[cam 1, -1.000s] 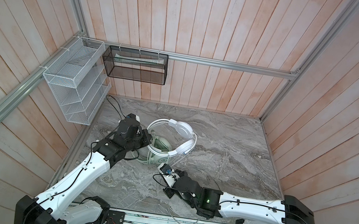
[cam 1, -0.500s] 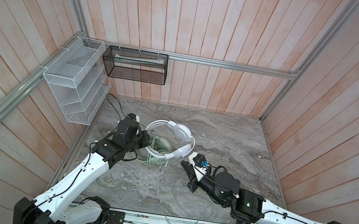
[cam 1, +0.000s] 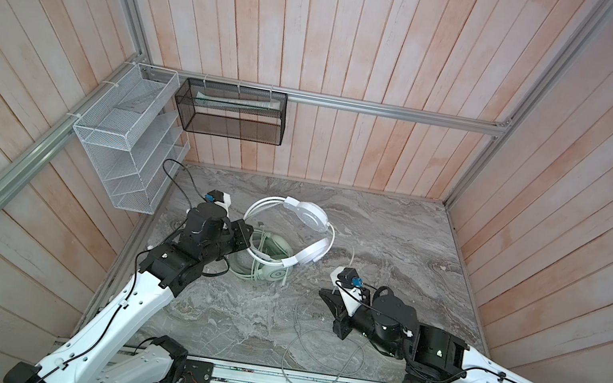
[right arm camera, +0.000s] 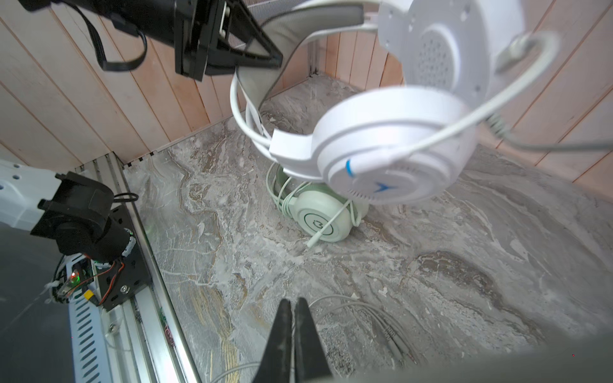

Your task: Wrap the headphones

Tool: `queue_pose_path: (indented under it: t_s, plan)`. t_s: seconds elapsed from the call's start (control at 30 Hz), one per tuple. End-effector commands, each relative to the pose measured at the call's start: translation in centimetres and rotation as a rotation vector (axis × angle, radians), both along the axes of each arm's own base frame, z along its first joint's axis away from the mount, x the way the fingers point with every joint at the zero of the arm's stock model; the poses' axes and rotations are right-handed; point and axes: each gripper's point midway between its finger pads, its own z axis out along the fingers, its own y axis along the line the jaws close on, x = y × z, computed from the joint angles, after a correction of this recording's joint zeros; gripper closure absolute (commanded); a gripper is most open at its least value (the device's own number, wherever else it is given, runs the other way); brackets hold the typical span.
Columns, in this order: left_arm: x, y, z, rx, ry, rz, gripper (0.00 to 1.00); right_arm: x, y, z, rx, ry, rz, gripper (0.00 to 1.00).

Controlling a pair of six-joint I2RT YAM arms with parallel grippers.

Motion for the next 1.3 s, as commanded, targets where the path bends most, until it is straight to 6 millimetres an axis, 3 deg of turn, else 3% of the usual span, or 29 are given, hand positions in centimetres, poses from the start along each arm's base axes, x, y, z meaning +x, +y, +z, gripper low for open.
queue_pose_path:
  t_s: [0.0,0.37,0.57,0.7,0.77,0.9,1.1,1.27]
  plan:
    - [0.2,-0.8,3.0,-0.139,-0.046,0.016,1.0,-1.0,0.9,-0.6,0.046,0.046,0.058,1.0]
    - [1.3,-0.4,1.8,-0.17,-0.017,0.089,1.0,-3.1,4.2,-3.7,0.026,0.102,0.186,1.0]
    - [1.5,0.7,2.5,-0.015,-0.104,0.071,1.0,-1.4,0.0,-1.6,0.112,0.055,0.015,1.0]
    - [1.1,0.2,2.9,0.018,-0.145,0.009,1.0,-0.4,-3.1,-0.4,0.149,0.024,-0.097,1.0]
    - [1.1,0.3,2.6,0.021,-0.133,0.019,1.0,-0.5,-3.6,0.0,0.163,0.024,-0.102,1.0]
    - [0.9,1.2,2.1,-0.017,-0.093,0.092,1.0,-2.2,-1.4,-0.7,0.172,0.078,0.025,1.0]
    - [0.7,-0.3,1.9,-0.139,-0.031,0.065,1.0,-4.2,2.8,-5.7,0.063,0.182,0.162,1.0]
    - [0.9,-0.5,1.6,-0.176,-0.018,0.08,1.0,-4.7,5.4,-7.9,0.018,0.217,0.198,1.0]
